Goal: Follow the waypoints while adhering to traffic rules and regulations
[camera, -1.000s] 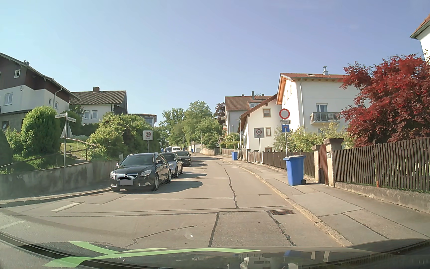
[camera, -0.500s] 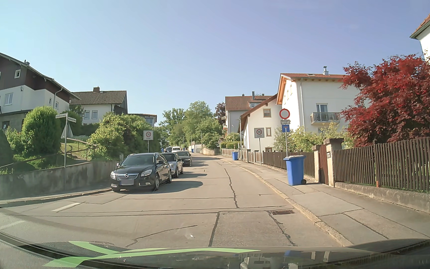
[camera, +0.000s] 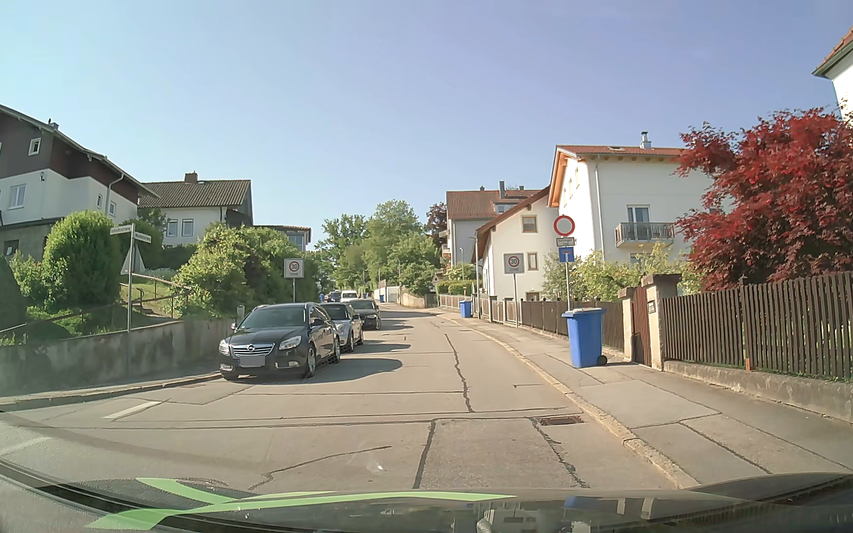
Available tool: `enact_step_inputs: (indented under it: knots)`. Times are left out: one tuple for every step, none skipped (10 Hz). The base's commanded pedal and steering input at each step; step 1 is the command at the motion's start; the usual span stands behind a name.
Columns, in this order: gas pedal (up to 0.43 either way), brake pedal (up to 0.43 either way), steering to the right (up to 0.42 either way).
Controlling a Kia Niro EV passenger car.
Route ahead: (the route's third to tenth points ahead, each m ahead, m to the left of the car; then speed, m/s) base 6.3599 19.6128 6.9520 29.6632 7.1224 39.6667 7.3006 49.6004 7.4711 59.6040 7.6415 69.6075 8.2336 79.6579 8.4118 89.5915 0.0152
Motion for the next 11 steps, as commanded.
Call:
enact_step_inputs:
  knots:
    - [0.110,0.000,-0.629]
    - [0.110,0.000,-0.695]
    - [0.118,0.000,-0.758]
    - [0.130,0.000,-0.811]
    - [0.169,0.000,-0.846]
    - [0.177,0.000,-0.880]
    - [0.177,0.000,-0.896]
    - [0.177,0.000,-0.902]
    - [0.177,0.000,-0.927]
    - [0.177,0.000,-0.973]
    - [0.197,0.000,-0.970]
